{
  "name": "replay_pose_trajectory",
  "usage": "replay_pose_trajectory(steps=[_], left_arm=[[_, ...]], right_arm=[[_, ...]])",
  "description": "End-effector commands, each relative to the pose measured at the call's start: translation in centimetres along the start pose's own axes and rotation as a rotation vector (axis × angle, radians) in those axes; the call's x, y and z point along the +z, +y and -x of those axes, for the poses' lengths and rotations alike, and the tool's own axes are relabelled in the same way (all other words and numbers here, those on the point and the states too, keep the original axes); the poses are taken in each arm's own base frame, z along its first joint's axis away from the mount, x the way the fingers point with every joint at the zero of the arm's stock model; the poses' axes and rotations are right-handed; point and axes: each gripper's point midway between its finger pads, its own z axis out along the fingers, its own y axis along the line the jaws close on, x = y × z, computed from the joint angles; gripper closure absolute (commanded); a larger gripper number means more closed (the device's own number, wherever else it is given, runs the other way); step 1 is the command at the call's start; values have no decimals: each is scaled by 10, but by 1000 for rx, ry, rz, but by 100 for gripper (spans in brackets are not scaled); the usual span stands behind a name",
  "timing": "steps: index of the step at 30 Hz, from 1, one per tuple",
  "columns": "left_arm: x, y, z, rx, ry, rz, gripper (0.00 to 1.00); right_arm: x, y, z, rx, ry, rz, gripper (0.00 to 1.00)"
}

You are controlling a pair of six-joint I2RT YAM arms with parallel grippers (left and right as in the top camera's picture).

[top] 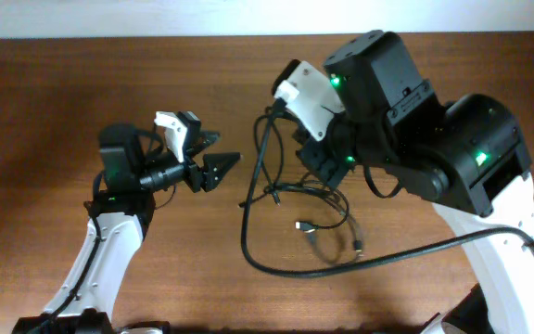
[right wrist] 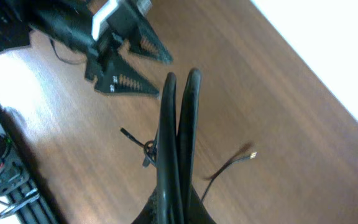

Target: Untangle cables

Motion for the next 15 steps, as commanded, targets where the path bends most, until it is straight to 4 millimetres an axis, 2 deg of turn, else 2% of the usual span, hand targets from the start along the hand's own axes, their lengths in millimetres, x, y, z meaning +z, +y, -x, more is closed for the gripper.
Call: replay_pose_trajectory(steps=[1, 3, 4, 5, 6, 7, 11, 13, 14, 15], left_arm=[[18, -64, -8, 10, 39, -265, 28], [30, -92, -30, 127, 99, -352, 26], [35, -97, -47, 208, 146, -348, 22], [40, -90, -61, 259, 206, -289, 22], [45, -73, -80, 312, 307, -162, 24], [47, -64, -88, 341, 356, -105, 25], [54, -79, -96, 402, 384, -140, 29], [55, -75, -94, 417, 385, -117, 43], [55, -65, -95, 430, 403, -64, 81], [53, -54, -96, 440, 426, -6, 100]], right_arm=[[-7, 6, 8, -30, -42, 12, 96], [-7, 6, 7, -30, -39, 13, 96], [-7, 6, 7, -29, -36, 14, 96], [-7, 6, 6, -29, -35, 14, 96], [-7, 6, 6, -29, -34, 14, 96], [-7, 6, 6, -29, -34, 14, 96], [-7, 6, 6, -29, -34, 14, 96], [-6, 7, 4, -28, -28, 16, 96], [-7, 7, 3, -28, -22, 16, 96], [-7, 6, 1, -27, -15, 10, 96]])
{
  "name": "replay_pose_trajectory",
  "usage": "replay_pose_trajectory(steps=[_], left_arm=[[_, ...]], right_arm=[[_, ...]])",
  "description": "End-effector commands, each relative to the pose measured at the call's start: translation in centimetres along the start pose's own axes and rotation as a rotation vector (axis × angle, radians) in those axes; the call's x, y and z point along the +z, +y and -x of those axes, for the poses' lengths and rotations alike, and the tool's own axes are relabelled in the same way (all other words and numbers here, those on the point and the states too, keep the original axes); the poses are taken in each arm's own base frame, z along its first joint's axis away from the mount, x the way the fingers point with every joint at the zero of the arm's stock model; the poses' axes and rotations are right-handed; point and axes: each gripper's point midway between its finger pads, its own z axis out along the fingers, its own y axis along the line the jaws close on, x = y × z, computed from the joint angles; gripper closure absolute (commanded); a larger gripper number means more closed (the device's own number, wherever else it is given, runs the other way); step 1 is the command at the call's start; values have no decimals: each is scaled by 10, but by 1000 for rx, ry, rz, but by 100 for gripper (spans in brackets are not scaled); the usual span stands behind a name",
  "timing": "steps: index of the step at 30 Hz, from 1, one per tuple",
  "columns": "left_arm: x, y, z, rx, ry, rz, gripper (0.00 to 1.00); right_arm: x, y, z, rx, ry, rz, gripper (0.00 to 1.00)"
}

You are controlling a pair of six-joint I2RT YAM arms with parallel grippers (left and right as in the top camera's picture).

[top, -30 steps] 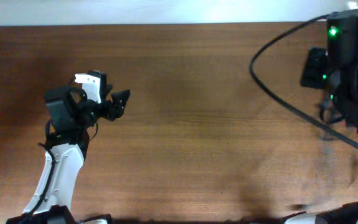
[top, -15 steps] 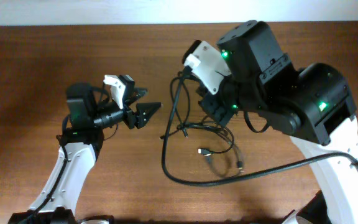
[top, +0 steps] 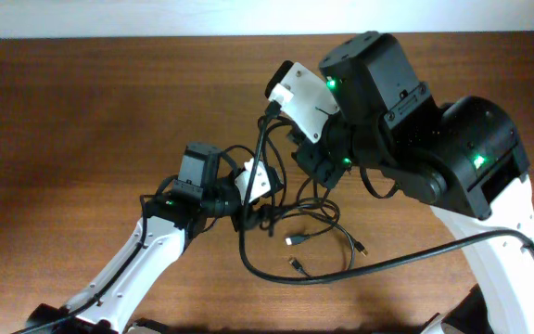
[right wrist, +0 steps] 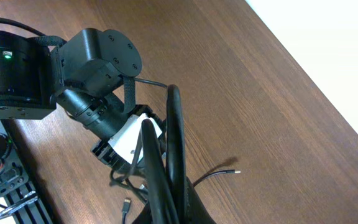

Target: Untangle cables

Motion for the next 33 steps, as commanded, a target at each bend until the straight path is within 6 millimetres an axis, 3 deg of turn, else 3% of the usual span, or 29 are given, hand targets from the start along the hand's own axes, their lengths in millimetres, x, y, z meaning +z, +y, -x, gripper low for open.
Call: replay_pose_trajectory(steps=[1, 4, 6, 9, 12, 13, 18, 20, 23, 24, 25, 26, 27, 28, 29, 32, 33], left_arm=[[-3, 24, -15, 27, 89, 145, 100], [-20, 69, -39, 27, 247, 416, 100], [-54, 109, -60, -88, 341, 674, 100], [-102, 145, -89, -345, 305, 841, 100], [-128, 158, -106, -454, 280, 903, 100], [-133, 161, -109, -490, 269, 920, 100], [-164, 172, -130, -646, 228, 1015, 97], [-168, 174, -131, -709, 178, 1012, 97], [-123, 152, -78, -604, -34, 644, 97], [-108, 133, -51, -525, -122, 471, 97], [-98, 117, -30, -467, -187, 347, 91], [-93, 98, -5, -403, -273, 211, 34], [-96, 84, 16, -334, -350, 107, 8], [-107, 59, 46, -189, -469, -57, 1], [-125, 30, 70, -18, -563, -222, 1], [-148, 14, 111, 60, -578, -276, 1], [-151, 13, 113, 76, -580, -270, 1]], right_arm=[[-7, 2, 0, -11, -12, -3, 96], [-7, -7, -2, 16, 1, -53, 96], [-9, -21, -6, 61, 21, -136, 96], [-42, -96, -33, 349, 62, -638, 96], [-90, -135, -64, 563, 40, -972, 96], [-101, -143, -74, 635, 28, -1008, 96], [-167, -176, -127, 919, -48, -1108, 96], [-168, -174, -134, 978, -62, -1018, 92], [-122, -153, -106, 811, -12, -714, 76], [-106, -143, -96, 745, 2, -597, 64], [-90, -128, -86, 651, 19, -459, 49], [-81, -119, -81, 586, 29, -382, 39], [-78, -116, -80, 557, 35, -353, 34], [-76, -113, -80, 534, 43, -335, 28], [-74, -106, -78, 490, 49, -289, 25], [-58, -69, -61, 359, 35, -108, 21], [-51, -62, -60, 341, 52, -86, 21]])
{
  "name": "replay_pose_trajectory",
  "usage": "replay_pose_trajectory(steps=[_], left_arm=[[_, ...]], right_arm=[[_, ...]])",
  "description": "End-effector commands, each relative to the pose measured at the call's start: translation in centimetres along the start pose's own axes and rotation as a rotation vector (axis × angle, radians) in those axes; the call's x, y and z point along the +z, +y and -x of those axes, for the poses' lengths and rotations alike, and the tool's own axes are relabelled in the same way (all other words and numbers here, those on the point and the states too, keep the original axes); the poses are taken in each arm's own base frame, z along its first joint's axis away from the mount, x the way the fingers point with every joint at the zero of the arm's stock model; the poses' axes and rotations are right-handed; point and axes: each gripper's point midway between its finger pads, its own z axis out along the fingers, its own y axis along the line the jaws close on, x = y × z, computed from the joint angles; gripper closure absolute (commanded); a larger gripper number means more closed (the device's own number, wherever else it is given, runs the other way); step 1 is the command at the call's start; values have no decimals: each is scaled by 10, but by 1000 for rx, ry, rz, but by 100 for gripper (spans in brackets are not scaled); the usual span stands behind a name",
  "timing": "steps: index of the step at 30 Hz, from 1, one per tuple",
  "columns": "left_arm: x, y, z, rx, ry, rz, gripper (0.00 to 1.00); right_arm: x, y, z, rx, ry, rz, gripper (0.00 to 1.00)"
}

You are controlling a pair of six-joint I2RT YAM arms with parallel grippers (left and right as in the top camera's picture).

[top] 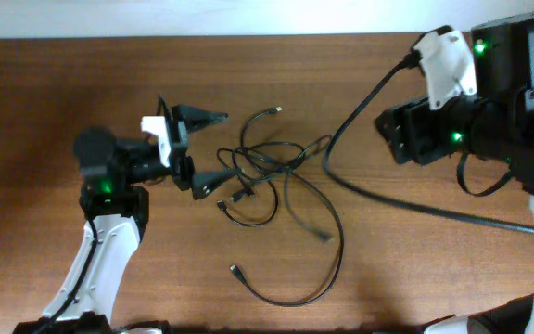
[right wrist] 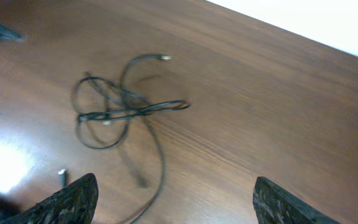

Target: Untangle cables

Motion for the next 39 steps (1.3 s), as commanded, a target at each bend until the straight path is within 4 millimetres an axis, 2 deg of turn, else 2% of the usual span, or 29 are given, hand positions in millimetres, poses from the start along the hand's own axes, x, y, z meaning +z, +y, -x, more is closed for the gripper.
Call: replay_pose_trajectory(steps=[1, 3, 4, 5, 7, 8, 9, 10, 11, 13, 16, 18, 21, 26, 33, 35, 36, 37, 38, 39], left_arm=[[0, -27, 15, -145, 14, -147, 1], [-8, -16, 14, -148, 9, -93, 1], [-19, 3, 13, -173, -6, 7, 1], [-39, 30, 9, -214, -22, 151, 1], [-73, 68, -9, -318, -31, 386, 1], [-93, 89, -30, -397, -13, 548, 1], [-128, 115, -74, -482, 95, 841, 1], [-146, 120, -104, -511, 207, 991, 1], [-144, 119, -122, -549, 281, 1053, 1], [-130, 114, -136, -547, 367, 1082, 1], [-108, 108, -149, -436, 518, 1105, 1], [-101, 106, -150, -420, 539, 1098, 1], [-101, 104, -153, -430, 549, 1094, 1], [-101, 103, -154, -435, 554, 1092, 1], [-101, 102, -155, -440, 558, 1091, 1], [-101, 102, -155, -439, 558, 1091, 1], [-101, 102, -155, -439, 558, 1091, 1], [-101, 102, -155, -439, 558, 1091, 1], [-101, 102, -155, -439, 558, 1091, 1], [-101, 102, -155, -440, 558, 1091, 1]], right_arm=[[19, 45, -9, -146, 68, 142, 21], [46, 44, -24, -182, 177, 87, 21], [72, 43, -41, -247, 281, 72, 22], [92, 45, -50, -288, 336, 87, 24], [130, 45, -54, -333, 365, 90, 27], [146, 45, -47, -337, 334, 87, 27], [159, 48, -32, -344, 275, 84, 27], [167, 52, -15, -355, 209, 80, 27], [178, 57, 3, -384, 136, 79, 27], [198, 61, 10, -383, 123, 88, 27], [240, 63, -11, -384, 235, 109, 28], [257, 63, -24, -430, 294, 124, 28], [260, 62, -43, -505, 369, 153, 28], [272, 70, -52, -491, 397, 208, 28], [318, 70, -72, -478, 470, 218, 28], [322, 70, -73, -478, 471, 218, 28], [323, 70, -72, -479, 467, 218, 35], [323, 70, -70, -455, 461, 211, 80], [324, 70, -70, -430, 464, 204, 94], [323, 71, -71, -404, 468, 200, 96]])
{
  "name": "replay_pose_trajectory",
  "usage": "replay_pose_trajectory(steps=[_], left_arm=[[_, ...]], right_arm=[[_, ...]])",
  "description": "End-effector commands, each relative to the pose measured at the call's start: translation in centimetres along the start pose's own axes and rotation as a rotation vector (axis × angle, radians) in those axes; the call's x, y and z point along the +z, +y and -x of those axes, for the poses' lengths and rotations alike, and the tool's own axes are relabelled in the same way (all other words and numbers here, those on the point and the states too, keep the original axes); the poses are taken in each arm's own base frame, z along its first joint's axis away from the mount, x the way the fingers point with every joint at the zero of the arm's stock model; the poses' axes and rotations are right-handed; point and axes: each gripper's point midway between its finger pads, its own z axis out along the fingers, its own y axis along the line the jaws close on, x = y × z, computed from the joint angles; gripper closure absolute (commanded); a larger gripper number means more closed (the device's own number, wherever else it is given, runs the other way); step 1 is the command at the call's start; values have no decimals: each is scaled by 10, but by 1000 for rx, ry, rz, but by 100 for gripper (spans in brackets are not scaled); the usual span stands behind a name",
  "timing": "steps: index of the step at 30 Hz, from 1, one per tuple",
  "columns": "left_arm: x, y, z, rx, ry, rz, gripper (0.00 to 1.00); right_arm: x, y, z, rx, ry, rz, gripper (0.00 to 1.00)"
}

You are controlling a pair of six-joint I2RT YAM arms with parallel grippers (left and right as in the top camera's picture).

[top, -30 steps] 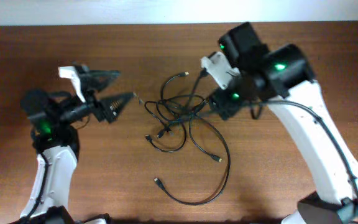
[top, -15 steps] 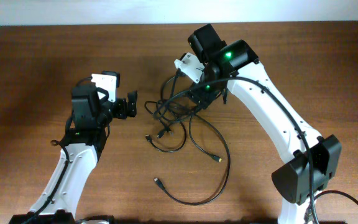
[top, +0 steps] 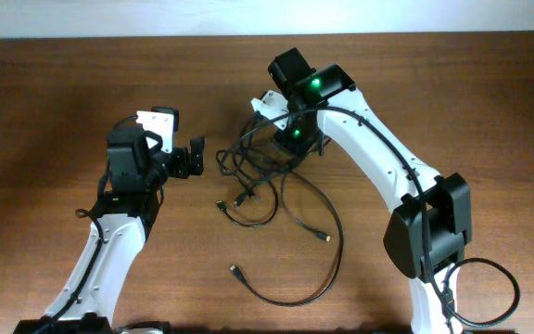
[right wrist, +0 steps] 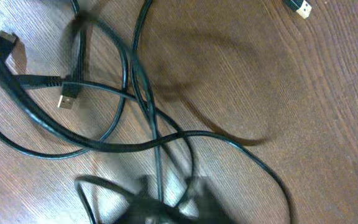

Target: Untangle cables

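A tangle of thin black cables [top: 265,162] lies mid-table, with one long loop [top: 336,255] trailing toward the front and loose plug ends [top: 235,271] around it. My right gripper [top: 290,141] is down in the tangle's far side. In the right wrist view its blurred fingertips [right wrist: 194,186] stand slightly apart, the gripper [right wrist: 168,190] astride one strand among crossing cables [right wrist: 129,93]. A USB plug [right wrist: 69,101] lies close by. My left gripper [top: 196,155] hovers just left of the tangle, its jaws unclear from above.
The wooden table [top: 44,93] ends at a white strip along the back [top: 156,17]. My right arm's long link [top: 378,158] reaches over the table's right half from its base [top: 429,232]. Another connector [right wrist: 300,7] lies beyond the tangle.
My right gripper was open wide, high at the far right; now it is down in the tangle with its fingers close about a strand. The left gripper's spread fingers no longer show as spread.
First my right gripper held cables up, shut, with the left open to the side. Then the left reached into the hanging bundle. Later the cables lay spread on the table, both grippers open and apart. Now the right is back in the tangle.
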Motion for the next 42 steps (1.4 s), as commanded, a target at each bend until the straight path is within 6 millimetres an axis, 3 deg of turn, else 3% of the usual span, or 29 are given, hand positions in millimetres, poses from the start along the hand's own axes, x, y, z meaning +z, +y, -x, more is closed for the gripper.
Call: replay_pose_trajectory(steps=[1, 4, 5, 6, 9, 10, 11, 12, 14, 15, 16, 18, 21, 23, 24, 26, 27, 30, 31, 34, 37, 38, 39, 40, 42], left_arm=[[-1, 0, 1, 21, -4, 3, 1], [-1, 0, 1, 21, -4, 2, 1], [-1, 0, 0, 20, -1, 2, 1], [-1, -1, -1, 19, 3, 1, 1], [-2, -22, -5, 13, 17, -123, 1], [-3, -28, -10, 7, 34, -156, 1], [-4, -29, -13, 3, 47, -166, 1], [-5, -32, -19, -6, 73, -182, 1], [-7, -38, -29, -21, 114, -214, 1], [-9, -45, -32, -29, 125, -254, 1], [-12, -55, -31, -34, 123, -313, 1], [-19, -76, -29, -44, 112, -442, 2], [-53, -124, -20, 41, 32, -793, 6], [-83, -148, -11, 81, -46, -1012, 5], [-92, -155, -10, 94, -66, -1077, 5], [-92, -162, -13, 108, -54, -1086, 3], [-84, -170, -22, 152, -19, -1042, 2], [-66, -186, -48, 246, 89, -927, 2], [-53, -186, -57, 304, 127, -828, 3], [-38, -179, -65, 370, 160, -697, 2], [-17, -173, -85, 427, 225, -625, 2], [-3, -162, -94, 437, 257, -556, 6], [12, -144, -101, 437, 297, -445, 9], [23, -127, -104, 385, 324, -333, 5], [26, -119, -100, 392, 315, -287, 2]], right_arm=[[2, 10, 2, 64, -1, 34, 96], [-13, 16, 5, 150, -23, 60, 96], [-32, 16, 10, 196, -57, 50, 96], [-65, 16, 16, 240, -115, 35, 96], [-242, 27, 30, 214, -477, -60, 96], [-302, 38, 25, 185, -625, -81, 96], [-346, 53, 19, 150, -742, -74, 96], [-405, 81, 4, 70, -916, -36, 96], [-472, 117, -25, -54, -1120, -18, 96], [-491, 124, -39, -69, -1175, -37, 96], [-496, 128, -48, -71, -1185, -40, 96], [-479, 127, -48, -31, -1119, -6, 96], [-423, 113, -27, 26, -931, 55, 96], [-374, 95, 5, 56, -806, 91, 96], [-360, 89, 18, 37, -785, 87, 96], [-341, 75, 47, 7, -794, 68, 96], [-342, 58, 72, 3, -853, 12, 96], [-356, -11, 101, 154, -956, -298, 96], [-346, -34, 111, 208, -966, -317, 96], [-298, -84, 113, 327, -913, -215, 96], [-308, -89, 112, 304, -972, -99, 96], [-320, -88, 108, 304, -991, -122, 96], [-334, -102, 96, 356, -996, -237, 96], [-357, -134, 67, 552, -995, -453, 96], [-408, -153, 19, 705, -1020, -723, 96]])
